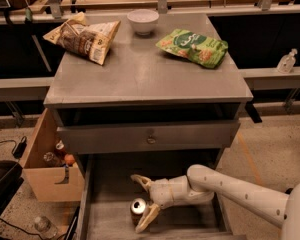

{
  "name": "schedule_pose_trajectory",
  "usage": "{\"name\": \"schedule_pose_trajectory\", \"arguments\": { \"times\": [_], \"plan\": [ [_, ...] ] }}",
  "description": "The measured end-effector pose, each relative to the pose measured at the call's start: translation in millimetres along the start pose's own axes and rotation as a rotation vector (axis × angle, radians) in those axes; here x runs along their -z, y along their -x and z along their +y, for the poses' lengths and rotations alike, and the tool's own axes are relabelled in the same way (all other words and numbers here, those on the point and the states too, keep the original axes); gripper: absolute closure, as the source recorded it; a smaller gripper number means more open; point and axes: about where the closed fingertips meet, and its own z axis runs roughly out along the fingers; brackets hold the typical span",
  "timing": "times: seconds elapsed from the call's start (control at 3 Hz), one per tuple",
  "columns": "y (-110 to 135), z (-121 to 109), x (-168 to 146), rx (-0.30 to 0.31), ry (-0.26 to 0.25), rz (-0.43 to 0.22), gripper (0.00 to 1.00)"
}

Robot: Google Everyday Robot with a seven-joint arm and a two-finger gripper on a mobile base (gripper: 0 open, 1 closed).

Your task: Place orange can into middle drawer

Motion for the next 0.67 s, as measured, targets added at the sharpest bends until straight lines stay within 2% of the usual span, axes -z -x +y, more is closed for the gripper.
{"name": "schedule_pose_trajectory", "arguments": {
  "times": [0.33, 0.67],
  "plan": [
    [20, 7, 8, -0.017, -0.032, 0.046, 0.00],
    [80, 25, 26, 0.022, -0.156, 0.078, 0.00]
  ]
}}
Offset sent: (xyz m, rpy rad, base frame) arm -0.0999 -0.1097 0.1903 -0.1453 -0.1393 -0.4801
